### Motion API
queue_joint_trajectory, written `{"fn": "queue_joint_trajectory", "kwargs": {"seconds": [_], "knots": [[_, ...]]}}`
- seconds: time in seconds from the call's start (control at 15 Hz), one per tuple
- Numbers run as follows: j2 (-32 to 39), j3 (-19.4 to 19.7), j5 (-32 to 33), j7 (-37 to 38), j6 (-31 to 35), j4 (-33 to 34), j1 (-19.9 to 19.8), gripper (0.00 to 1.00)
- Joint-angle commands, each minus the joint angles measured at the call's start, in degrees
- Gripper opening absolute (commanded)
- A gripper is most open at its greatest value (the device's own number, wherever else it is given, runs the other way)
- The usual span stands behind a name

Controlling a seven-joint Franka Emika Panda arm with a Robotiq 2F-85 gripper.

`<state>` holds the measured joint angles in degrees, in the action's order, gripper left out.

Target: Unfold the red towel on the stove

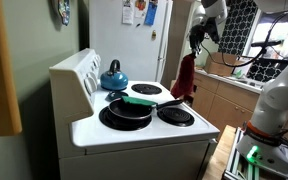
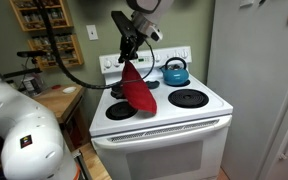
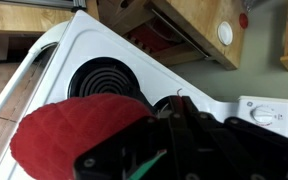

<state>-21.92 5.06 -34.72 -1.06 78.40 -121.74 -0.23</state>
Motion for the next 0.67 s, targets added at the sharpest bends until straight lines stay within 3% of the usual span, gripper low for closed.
{"fn": "queue_joint_trajectory", "kwargs": {"seconds": [0.0, 0.4, 0.6], "knots": [[2.1, 0.0, -3.2, -1.5, -3.6, 0.7, -0.5, 0.01], [3.6, 0.0, -8.3, -2.9, -15.0, 2.5, -1.0, 0.01], [5.4, 1.0, -8.5, -3.7, -16.5, 1.8, -2.9, 0.01]]}}
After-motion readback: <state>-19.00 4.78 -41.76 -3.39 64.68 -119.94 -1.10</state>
